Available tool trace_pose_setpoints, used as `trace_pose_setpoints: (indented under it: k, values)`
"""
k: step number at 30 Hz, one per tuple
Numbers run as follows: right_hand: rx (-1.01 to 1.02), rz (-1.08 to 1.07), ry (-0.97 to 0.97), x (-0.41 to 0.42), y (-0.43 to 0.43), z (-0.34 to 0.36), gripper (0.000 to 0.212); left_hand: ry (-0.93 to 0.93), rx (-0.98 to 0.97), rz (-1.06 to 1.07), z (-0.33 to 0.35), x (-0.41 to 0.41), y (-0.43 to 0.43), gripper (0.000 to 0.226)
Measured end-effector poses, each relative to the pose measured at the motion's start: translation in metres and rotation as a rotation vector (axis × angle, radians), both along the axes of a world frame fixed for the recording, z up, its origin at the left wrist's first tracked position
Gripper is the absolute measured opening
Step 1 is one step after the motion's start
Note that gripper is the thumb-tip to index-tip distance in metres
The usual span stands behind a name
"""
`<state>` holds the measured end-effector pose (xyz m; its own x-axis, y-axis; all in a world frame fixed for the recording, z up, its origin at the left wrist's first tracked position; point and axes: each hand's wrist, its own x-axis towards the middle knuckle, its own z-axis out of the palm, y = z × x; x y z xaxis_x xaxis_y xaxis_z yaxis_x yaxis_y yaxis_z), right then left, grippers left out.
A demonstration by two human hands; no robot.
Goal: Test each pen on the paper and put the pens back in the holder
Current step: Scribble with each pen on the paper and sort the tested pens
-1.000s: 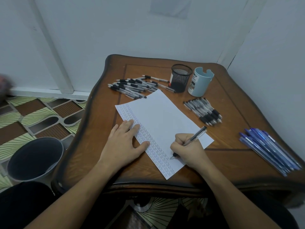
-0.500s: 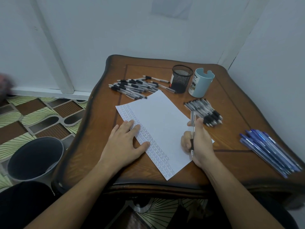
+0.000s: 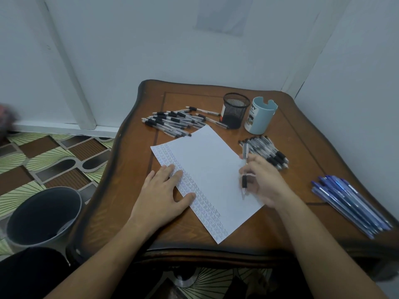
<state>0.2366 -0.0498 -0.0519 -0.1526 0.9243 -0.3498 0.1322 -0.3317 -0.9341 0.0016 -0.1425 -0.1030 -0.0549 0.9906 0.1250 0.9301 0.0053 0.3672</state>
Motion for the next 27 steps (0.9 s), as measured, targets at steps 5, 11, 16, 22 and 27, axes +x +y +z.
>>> trace_pose_setpoints:
  k: [5,11,16,22,27]
  values:
    - [0.332,-0.141,-0.421,0.038,0.057,0.034,0.033,-0.002,0.014,0.002,-0.001,0.0,-0.001,0.091]
    - [0.266,-0.253,-0.618,0.072,0.11,0.02,0.009,0.014,0.015,0.008,-0.001,0.0,0.0,0.092]
    - [0.202,-0.215,-0.705,0.074,0.117,0.003,0.008,0.033,0.004,0.007,0.0,0.0,0.001,0.094]
    - [0.181,-0.187,-0.811,0.077,0.114,0.009,0.014,0.01,0.015,0.009,0.001,0.0,0.001,0.093]
    - [0.48,-0.24,-1.126,0.049,0.112,0.018,0.018,0.028,0.0,0.01,0.003,0.001,0.0,0.095]
